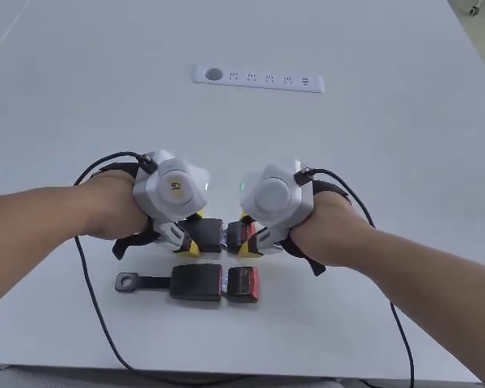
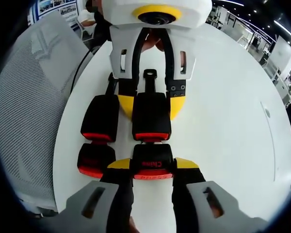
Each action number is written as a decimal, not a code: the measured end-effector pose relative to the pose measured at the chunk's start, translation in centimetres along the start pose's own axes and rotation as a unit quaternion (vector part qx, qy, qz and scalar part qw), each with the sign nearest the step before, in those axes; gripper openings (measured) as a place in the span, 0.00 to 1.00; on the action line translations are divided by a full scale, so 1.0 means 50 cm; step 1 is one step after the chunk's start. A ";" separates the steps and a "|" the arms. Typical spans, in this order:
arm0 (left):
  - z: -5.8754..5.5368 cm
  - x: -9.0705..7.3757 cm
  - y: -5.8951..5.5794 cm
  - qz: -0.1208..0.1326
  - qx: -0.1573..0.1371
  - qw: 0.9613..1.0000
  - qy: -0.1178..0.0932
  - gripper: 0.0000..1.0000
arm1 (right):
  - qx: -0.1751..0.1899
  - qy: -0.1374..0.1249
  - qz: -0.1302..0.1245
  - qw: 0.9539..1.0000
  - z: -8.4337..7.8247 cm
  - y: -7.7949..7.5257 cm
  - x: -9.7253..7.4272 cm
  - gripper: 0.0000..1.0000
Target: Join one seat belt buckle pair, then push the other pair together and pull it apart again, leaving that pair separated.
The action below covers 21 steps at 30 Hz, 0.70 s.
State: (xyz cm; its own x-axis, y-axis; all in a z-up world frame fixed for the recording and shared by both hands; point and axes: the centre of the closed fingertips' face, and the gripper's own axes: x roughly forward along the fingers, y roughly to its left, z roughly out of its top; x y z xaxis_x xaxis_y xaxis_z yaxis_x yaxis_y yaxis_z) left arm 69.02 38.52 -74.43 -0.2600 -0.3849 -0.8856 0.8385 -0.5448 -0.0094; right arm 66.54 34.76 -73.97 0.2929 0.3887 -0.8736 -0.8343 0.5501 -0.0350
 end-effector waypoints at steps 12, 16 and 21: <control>0.001 0.001 -0.001 0.002 -0.004 1.000 -0.002 0.33 | 0.000 -0.005 -0.001 1.000 -0.001 0.002 -0.002 0.28; 0.002 0.000 -0.005 0.003 -0.005 1.000 -0.005 0.33 | -0.001 -0.009 -0.002 1.000 -0.001 0.002 -0.003 0.28; 0.005 -0.002 -0.007 0.002 -0.004 1.000 -0.009 0.33 | 0.000 -0.020 -0.005 1.000 -0.003 0.003 -0.005 0.29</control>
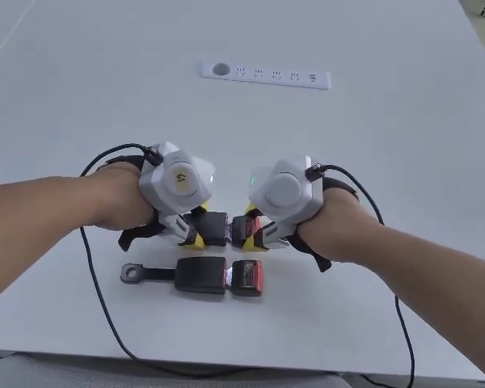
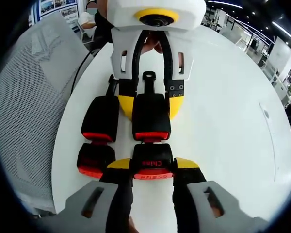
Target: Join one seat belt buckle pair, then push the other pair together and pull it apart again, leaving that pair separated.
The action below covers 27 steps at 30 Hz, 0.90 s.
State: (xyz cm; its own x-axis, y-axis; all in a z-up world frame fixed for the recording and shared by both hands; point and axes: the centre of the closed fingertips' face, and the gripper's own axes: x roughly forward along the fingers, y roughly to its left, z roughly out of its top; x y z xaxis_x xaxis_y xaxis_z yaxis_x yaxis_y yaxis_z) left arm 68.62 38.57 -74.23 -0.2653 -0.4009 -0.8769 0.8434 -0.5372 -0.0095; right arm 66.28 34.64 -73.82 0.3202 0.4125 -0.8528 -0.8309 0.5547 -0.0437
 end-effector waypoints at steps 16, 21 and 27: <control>0.001 -0.002 0.000 0.004 -0.003 1.000 -0.010 0.33 | 0.004 -0.027 -0.005 1.000 0.002 0.001 -0.001 0.29; -0.002 -0.002 0.001 0.004 -0.005 1.000 -0.010 0.33 | 0.003 -0.019 -0.004 1.000 -0.013 0.000 -0.010 0.29; -0.001 -0.003 -0.002 0.006 -0.006 1.000 -0.009 0.33 | 0.004 -0.019 -0.004 1.000 -0.020 0.001 -0.015 0.29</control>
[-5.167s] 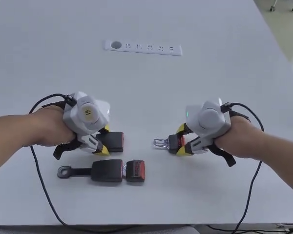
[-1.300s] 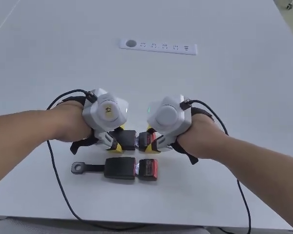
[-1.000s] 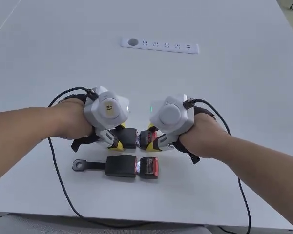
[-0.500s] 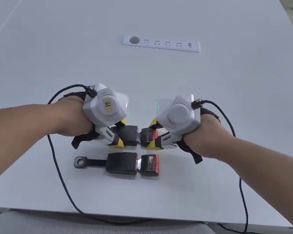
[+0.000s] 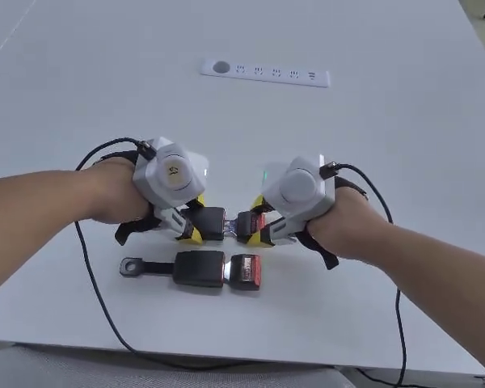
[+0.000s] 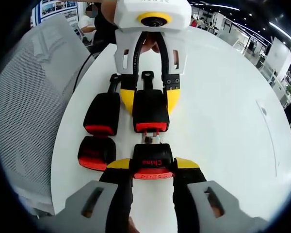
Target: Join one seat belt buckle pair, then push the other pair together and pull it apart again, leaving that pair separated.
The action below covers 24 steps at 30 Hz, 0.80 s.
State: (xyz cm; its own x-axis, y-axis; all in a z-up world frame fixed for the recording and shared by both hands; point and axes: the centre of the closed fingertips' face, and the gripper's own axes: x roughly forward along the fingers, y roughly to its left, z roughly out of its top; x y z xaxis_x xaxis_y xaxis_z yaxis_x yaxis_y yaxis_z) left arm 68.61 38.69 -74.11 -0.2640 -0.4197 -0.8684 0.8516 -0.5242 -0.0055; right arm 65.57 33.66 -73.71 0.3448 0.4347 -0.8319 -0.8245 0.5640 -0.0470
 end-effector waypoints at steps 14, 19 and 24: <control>0.001 -0.001 -0.001 0.003 -0.005 1.000 -0.004 0.33 | 0.008 -0.011 -0.001 1.000 -0.029 0.001 -0.020 0.30; 0.000 0.000 0.000 0.004 -0.007 1.000 -0.004 0.33 | 0.014 -0.009 -0.001 1.000 -0.063 0.000 -0.041 0.30; -0.001 0.000 0.000 0.005 -0.008 1.000 -0.004 0.33 | 0.020 -0.004 -0.005 1.000 -0.100 0.001 -0.064 0.31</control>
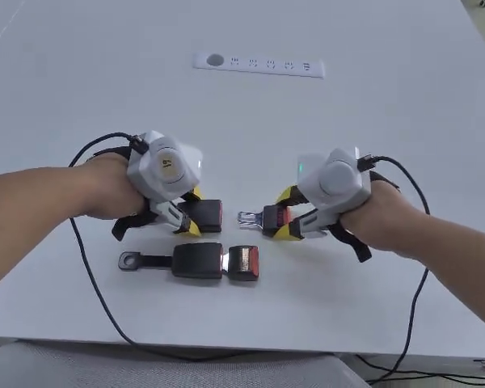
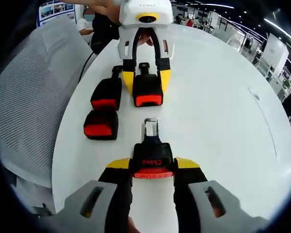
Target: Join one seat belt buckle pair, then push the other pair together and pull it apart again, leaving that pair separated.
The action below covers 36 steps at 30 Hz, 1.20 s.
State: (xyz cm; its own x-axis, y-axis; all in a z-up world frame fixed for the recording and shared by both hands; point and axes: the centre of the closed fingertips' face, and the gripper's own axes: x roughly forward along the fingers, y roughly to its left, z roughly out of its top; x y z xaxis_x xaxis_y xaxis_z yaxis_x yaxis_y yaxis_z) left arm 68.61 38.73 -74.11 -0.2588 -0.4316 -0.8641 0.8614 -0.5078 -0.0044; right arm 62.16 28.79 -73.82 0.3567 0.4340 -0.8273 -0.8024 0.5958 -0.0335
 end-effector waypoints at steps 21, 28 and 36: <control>0.001 -0.001 -0.001 0.003 -0.006 1.000 -0.001 0.34 | 0.007 0.024 -0.001 1.000 -0.071 0.005 -0.050 0.31; 0.001 -0.004 0.000 0.015 -0.010 1.000 -0.007 0.34 | 0.007 0.026 -0.005 1.000 -0.072 0.002 -0.049 0.32; 0.002 -0.009 -0.001 0.025 -0.006 1.000 -0.010 0.36 | 0.022 0.016 -0.019 0.999 -0.063 0.000 -0.059 0.37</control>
State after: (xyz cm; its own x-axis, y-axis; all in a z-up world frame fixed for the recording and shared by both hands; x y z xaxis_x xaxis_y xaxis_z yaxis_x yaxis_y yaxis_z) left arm 68.63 38.88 -73.65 -0.2243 -0.4709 -0.8532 0.8789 -0.4759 0.0316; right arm 59.59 25.39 -73.16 0.3700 0.3900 -0.8432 -0.7665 0.6410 -0.0399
